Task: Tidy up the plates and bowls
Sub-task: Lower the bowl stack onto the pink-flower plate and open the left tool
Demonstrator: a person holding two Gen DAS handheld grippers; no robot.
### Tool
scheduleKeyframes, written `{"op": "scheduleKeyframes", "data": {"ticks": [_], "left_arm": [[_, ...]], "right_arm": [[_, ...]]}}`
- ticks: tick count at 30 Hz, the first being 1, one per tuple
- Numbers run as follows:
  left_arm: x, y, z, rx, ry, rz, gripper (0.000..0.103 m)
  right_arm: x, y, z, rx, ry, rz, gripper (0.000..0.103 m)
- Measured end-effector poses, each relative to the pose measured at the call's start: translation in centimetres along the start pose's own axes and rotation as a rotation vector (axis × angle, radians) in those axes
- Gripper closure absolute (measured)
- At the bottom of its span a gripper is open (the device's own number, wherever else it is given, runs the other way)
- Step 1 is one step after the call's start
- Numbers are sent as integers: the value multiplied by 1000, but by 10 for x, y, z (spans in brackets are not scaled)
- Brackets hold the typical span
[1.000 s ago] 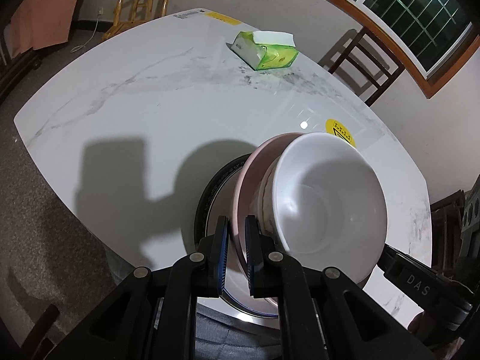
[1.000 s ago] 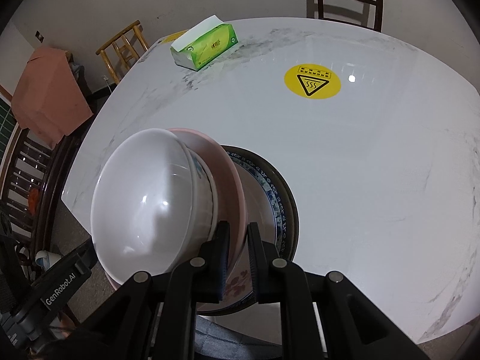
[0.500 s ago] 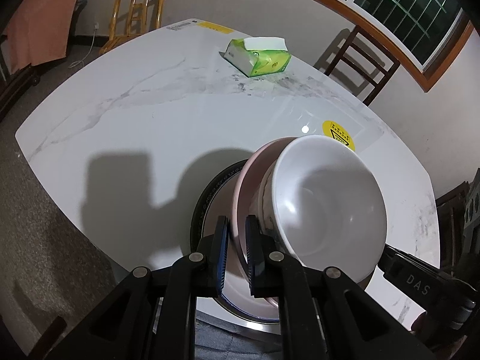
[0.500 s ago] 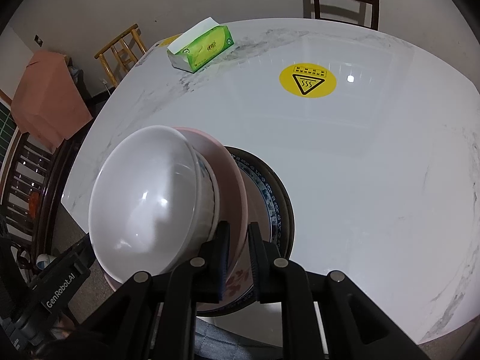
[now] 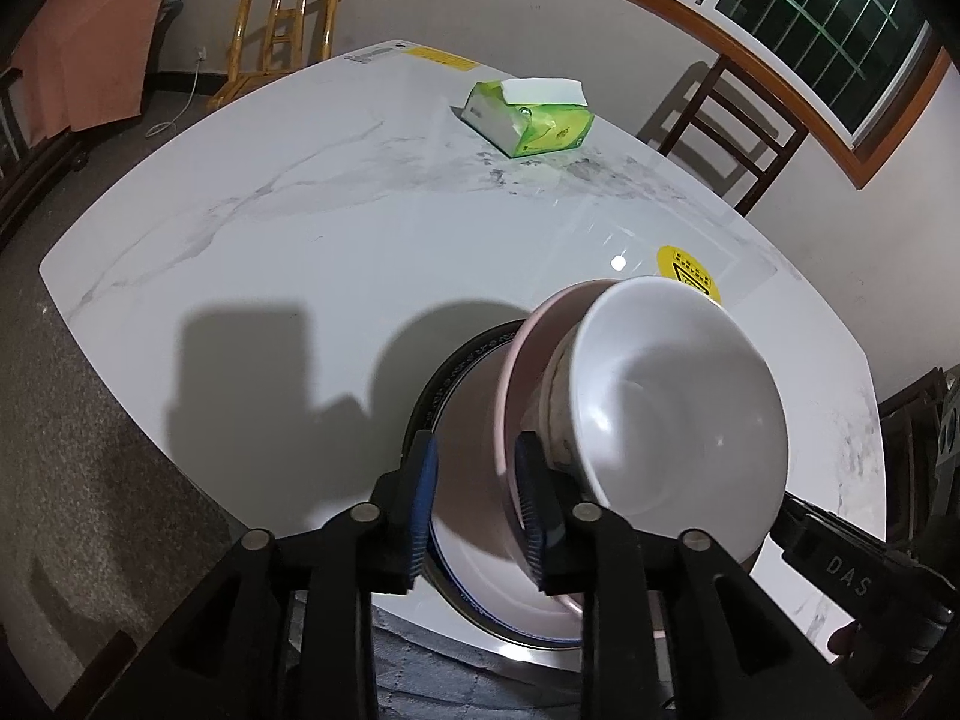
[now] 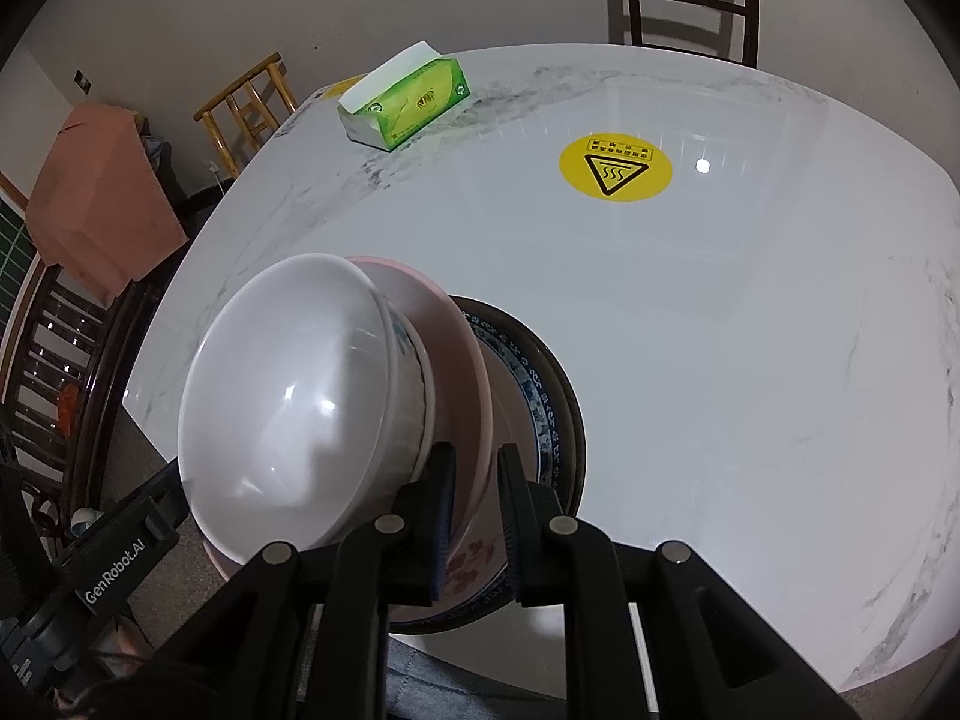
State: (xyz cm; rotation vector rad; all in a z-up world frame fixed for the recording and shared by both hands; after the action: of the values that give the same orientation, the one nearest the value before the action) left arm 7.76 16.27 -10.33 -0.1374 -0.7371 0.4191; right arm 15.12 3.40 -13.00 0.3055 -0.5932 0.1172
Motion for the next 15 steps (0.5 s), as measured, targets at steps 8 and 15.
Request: {"op": "scheduleKeyframes", "data": {"ticks": [8, 15], "left_arm": [[2, 5, 5, 7, -11, -5, 68], [2, 8, 10, 15, -25, -16, 59]], "right_arm": [[-1, -11, 3, -24, -9, -11, 64], [-1, -16, 16, -1, -39, -20, 50]]}}
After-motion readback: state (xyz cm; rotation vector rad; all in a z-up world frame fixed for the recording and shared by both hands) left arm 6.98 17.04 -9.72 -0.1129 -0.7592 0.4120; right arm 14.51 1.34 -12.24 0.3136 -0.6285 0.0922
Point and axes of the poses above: each gripper's, at about its wrist camera, not at the fingertips, and z roughly against the way its jaws point, y to its left, x to its top, the point moved 7 cm from there along -z, roughly the way its jaws point, and after that the axes turned 10 degrees about -y, right-handed, at the moved point
